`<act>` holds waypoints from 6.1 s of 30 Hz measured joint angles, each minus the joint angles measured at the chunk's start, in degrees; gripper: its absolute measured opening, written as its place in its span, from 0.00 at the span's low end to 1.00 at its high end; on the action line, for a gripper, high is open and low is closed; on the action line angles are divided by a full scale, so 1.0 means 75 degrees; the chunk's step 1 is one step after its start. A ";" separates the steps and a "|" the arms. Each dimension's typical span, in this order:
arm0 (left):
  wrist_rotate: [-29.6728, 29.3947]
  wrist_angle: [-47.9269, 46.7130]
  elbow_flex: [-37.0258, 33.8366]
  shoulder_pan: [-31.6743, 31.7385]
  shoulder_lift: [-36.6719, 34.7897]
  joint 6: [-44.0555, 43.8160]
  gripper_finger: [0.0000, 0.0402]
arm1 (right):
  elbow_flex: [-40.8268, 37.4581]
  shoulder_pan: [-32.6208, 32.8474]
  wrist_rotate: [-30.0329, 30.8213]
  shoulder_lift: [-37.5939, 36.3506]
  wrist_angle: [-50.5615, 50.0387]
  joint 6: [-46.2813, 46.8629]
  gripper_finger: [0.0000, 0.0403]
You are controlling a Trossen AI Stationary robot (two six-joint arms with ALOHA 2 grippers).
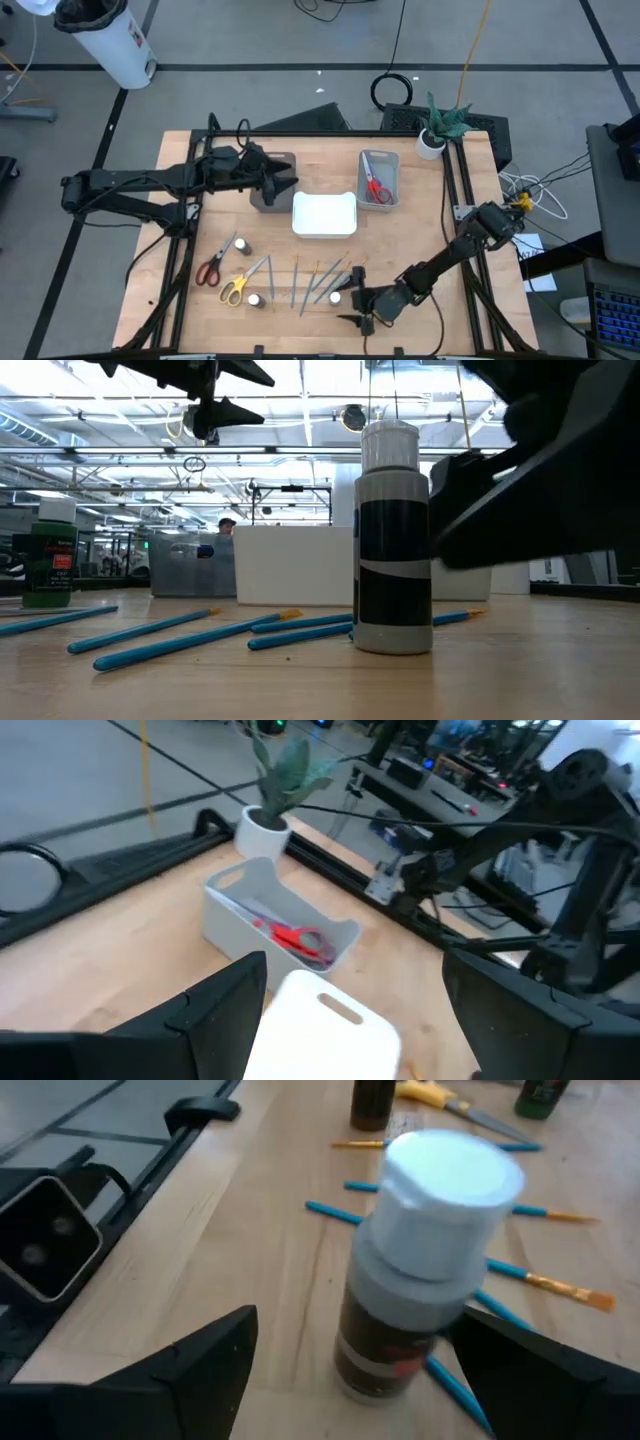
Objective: Pick & Place Paint Supplies
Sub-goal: Put the gray paint bottle into the black bin, then put the blue paint brush into the white bin
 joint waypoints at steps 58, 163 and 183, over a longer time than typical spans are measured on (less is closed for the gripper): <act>0.1789 -0.3566 0.4104 -0.0860 0.2733 0.3607 0.77 | 0.0235 -0.4130 -0.2218 -0.3228 -0.3324 -0.0341 0.25; -0.0669 -0.0997 0.0323 0.2457 0.3490 0.2225 0.29 | 0.0235 -0.3942 -0.2411 -0.3476 -0.3520 -0.0850 0.54; -0.0701 -0.1125 0.0379 0.2451 0.3148 0.2094 0.73 | 0.0232 -0.3837 -0.2400 -0.3476 -0.3540 -0.0905 0.54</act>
